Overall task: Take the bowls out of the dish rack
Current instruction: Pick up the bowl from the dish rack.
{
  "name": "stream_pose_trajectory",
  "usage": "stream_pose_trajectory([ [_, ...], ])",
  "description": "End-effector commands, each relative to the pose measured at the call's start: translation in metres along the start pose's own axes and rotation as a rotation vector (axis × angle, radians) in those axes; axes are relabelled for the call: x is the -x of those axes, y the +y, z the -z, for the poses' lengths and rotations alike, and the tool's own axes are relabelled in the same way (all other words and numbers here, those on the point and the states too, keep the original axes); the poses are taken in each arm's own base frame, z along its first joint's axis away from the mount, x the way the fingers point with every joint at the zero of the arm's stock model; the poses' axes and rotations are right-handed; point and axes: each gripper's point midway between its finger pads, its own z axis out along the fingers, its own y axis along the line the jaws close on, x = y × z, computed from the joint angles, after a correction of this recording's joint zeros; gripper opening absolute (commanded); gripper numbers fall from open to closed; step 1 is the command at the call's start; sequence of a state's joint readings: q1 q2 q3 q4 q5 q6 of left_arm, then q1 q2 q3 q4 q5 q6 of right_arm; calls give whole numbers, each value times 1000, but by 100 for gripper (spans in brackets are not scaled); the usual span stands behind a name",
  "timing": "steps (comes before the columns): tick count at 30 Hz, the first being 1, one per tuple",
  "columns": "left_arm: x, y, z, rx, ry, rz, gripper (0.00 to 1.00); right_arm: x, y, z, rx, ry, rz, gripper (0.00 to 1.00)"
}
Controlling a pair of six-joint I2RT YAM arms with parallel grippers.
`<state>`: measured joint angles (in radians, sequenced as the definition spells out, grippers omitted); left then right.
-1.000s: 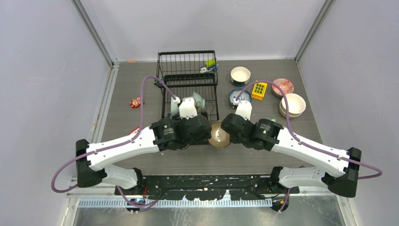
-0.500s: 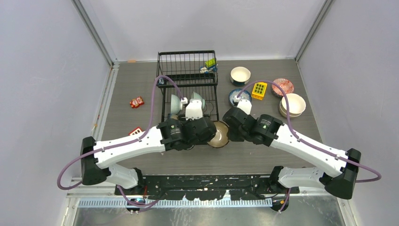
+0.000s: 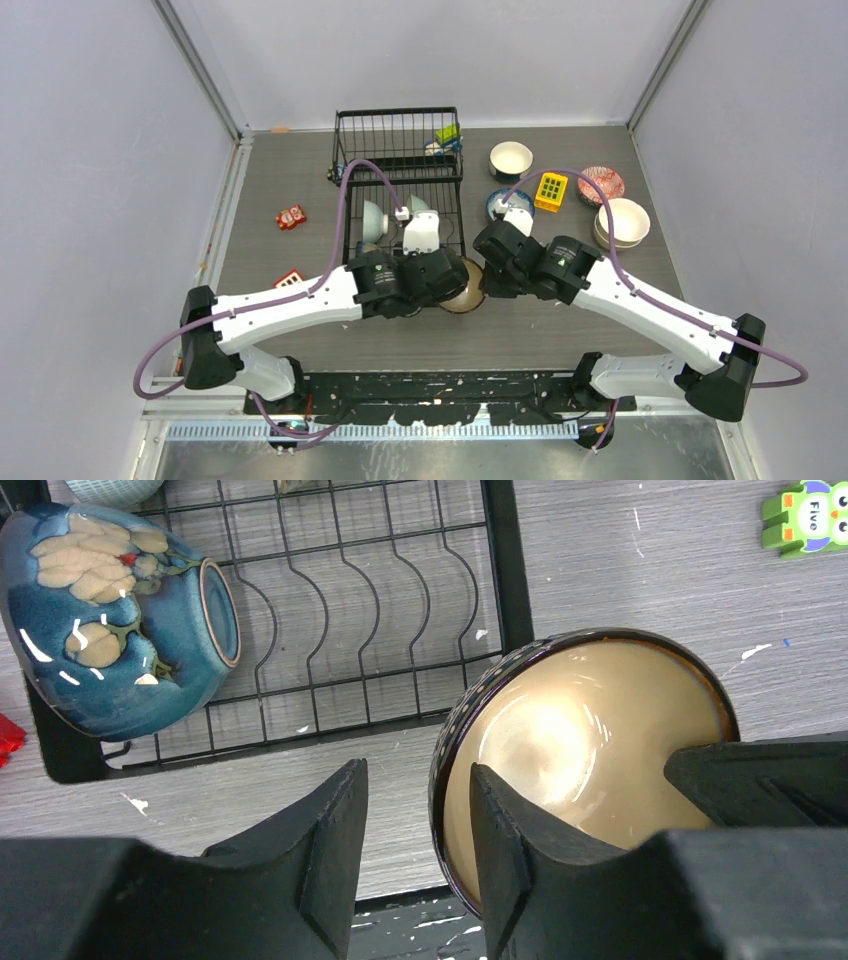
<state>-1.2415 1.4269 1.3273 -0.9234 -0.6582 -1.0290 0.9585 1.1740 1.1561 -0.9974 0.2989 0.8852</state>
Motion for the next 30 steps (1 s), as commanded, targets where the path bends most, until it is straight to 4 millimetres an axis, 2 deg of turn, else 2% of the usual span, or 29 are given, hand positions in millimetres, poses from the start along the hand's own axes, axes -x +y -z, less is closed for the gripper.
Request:
stream_pose_trajectory([
  [1, 11, -10, 1, -37, -47, 33, 43, 24, 19, 17, 81, -66, -41, 1],
  [4, 9, -11, -1, -39, -38, 25, 41, 25, 19, 17, 80, -68, -42, 1],
  [13, 5, -17, -3, -75, -30, 15, 26, 23, 22, 15, 85, -61, -39, 1],
  [21, 3, -20, -3, -95, -29, 13, 3, 24, 26, 15, 102, -60, -42, 1],
  [23, 3, -20, -3, -100, -30, 14, 0, 24, 26, 15, 102, -61, -40, 1],
  [25, 4, -20, -2, -105, -32, 16, 0, 24, 26, 15, 103, -61, -38, 5],
  [30, 6, -17, -2, -95, -47, 39, 0, 25, 28, 15, 113, -61, -21, 29],
])
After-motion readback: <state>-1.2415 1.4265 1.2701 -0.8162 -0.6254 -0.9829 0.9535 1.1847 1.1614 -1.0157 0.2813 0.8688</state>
